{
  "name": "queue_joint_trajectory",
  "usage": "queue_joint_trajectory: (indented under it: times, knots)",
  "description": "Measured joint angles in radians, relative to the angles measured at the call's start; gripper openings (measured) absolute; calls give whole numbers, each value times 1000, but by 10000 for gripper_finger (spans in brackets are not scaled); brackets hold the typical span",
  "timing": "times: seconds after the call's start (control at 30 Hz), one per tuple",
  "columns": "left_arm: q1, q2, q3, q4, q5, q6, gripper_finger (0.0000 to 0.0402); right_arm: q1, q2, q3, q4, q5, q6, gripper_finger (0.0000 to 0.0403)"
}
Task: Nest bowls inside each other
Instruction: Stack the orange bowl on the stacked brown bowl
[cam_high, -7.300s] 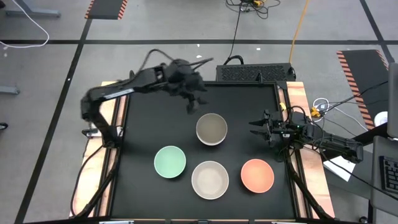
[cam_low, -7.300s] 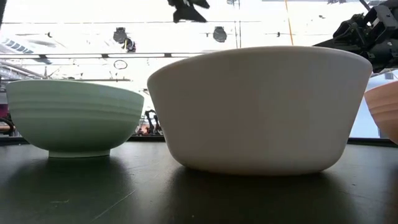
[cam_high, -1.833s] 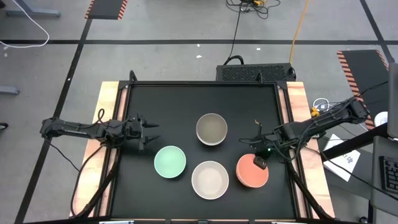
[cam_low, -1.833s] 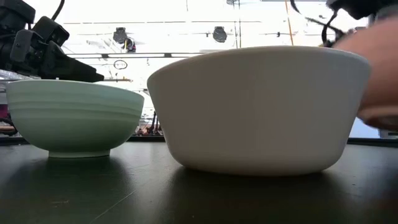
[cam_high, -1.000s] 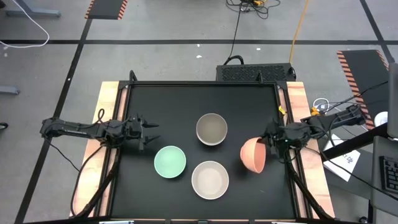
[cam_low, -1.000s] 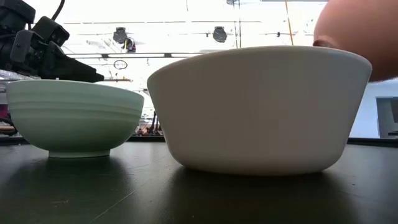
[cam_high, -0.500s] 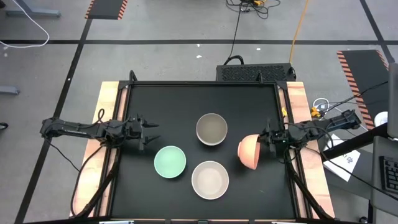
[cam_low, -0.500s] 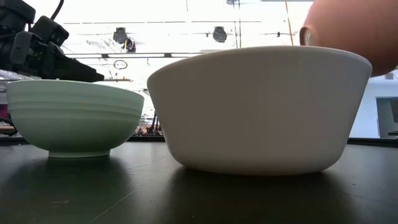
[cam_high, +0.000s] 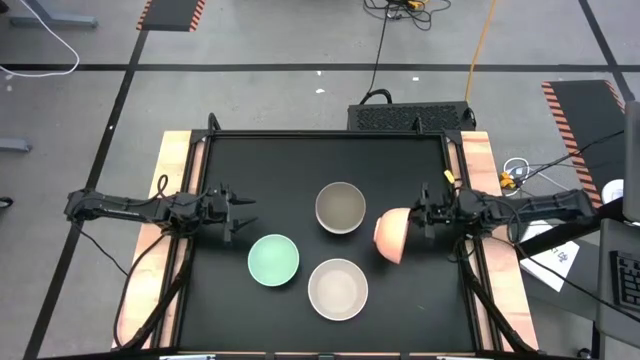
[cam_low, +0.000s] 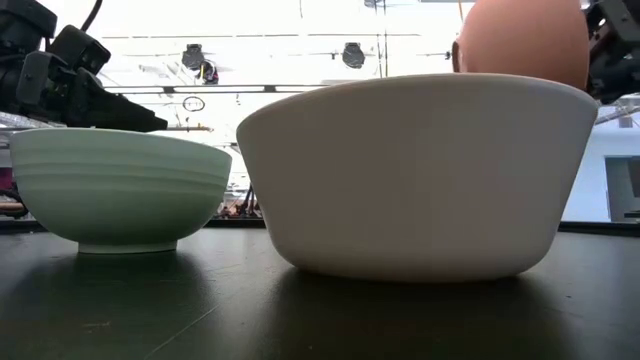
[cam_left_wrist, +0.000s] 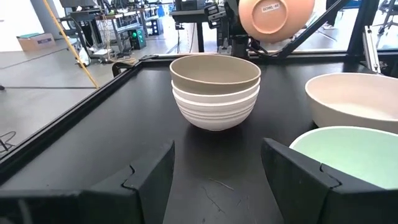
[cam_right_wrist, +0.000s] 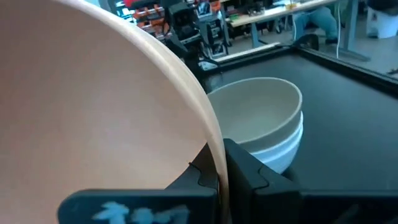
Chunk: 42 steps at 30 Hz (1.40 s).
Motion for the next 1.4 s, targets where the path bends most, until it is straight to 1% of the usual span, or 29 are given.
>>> queue_joint_trajectory:
  times: [0.1,0.2,0.3,0.43,0.6,0.67,0.73,0.9,1.03,1.17,1.3,1.4]
  knots:
    - [0,0,0,0,0,7,241,-75,55,0,48,-67,2,0]
    - [0,0,0,0,0,12,241,-155,124,3,118,-174,3,0]
    - [0,0,0,0,0,11,241,-235,203,36,147,-237,16,0]
    - [0,0,0,-2,0,10,241,-332,306,126,147,-350,-3,0]
    - [0,0,0,-8,10,8,241,-422,431,260,133,-490,-28,0]
    - [0,0,0,-9,23,8,241,-450,483,317,106,-552,-32,0]
    - [0,0,0,-10,24,8,241,-473,544,379,61,-585,-35,0]
    - [0,0,0,-11,24,8,241,-490,719,536,-29,-620,-57,0]
    - [0,0,0,-12,25,8,241,-490,836,657,-99,-643,-85,0]
    - [0,0,0,-13,32,9,241,-503,943,807,-306,-633,-142,0]
    - [0,0,0,-17,51,11,241,-503,1043,953,-484,-556,-191,0]
    - [0,0,0,-18,53,11,241,-503,1105,1047,-571,-554,-195,0]
